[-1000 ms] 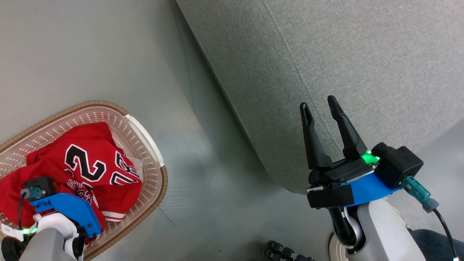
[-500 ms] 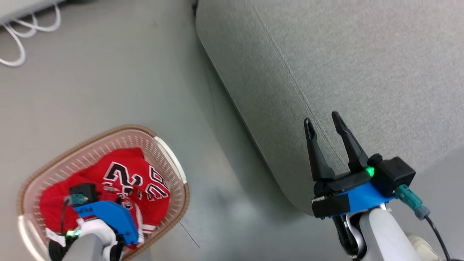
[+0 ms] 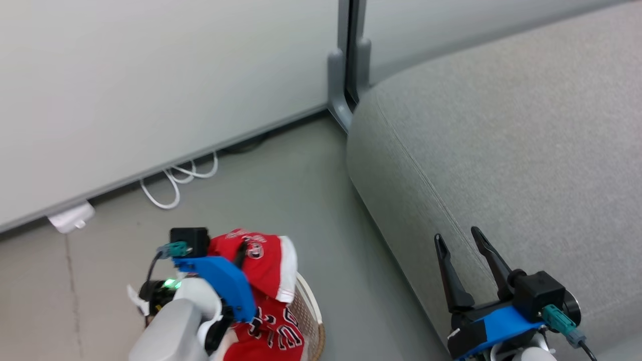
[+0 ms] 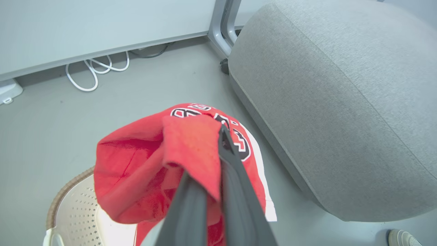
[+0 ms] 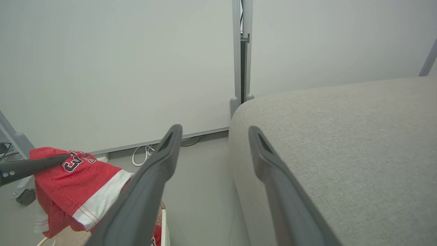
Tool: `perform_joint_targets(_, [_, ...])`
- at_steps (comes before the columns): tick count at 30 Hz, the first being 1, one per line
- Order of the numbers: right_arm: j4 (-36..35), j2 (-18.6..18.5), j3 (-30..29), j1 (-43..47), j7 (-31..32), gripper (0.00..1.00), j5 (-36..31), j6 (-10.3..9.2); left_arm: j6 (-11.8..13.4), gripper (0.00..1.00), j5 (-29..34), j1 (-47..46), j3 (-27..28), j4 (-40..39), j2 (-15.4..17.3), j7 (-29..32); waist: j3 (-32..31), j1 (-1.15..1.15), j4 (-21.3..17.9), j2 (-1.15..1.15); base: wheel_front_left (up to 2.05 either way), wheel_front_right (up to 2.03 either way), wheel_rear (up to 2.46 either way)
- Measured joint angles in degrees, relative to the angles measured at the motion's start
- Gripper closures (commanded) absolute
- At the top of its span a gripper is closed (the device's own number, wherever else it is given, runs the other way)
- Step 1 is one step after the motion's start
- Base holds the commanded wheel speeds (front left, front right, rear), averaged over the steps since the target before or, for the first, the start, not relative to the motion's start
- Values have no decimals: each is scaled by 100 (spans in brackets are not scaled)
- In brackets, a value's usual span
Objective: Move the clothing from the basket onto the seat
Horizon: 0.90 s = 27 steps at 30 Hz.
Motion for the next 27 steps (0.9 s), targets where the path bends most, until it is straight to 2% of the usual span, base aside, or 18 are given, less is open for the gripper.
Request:
perform_joint_targets(5, [-185,-2,-114,268,129,0,-4,0,23,100,-531,-167,-803,-760,-20,204,-472,0,325,0,0,0,0])
perform_joint_targets(14, [-394,-1,-20,373,245,0,-2,0,318,100,-1151,-883,-1840,-1796,-16,321,-813,2,651,0,0,0,0])
perform_joint_targets(20, [-414,-1,104,374,301,0,-37,0,510,100,-1510,-1249,-2267,-2038,-16,210,-908,2,670,0,0,0,0])
perform_joint_targets(27, [-465,-1,134,428,374,0,-68,0,653,100,-1826,-1413,-2601,-1870,-15,13,-1035,3,649,0,0,0,0])
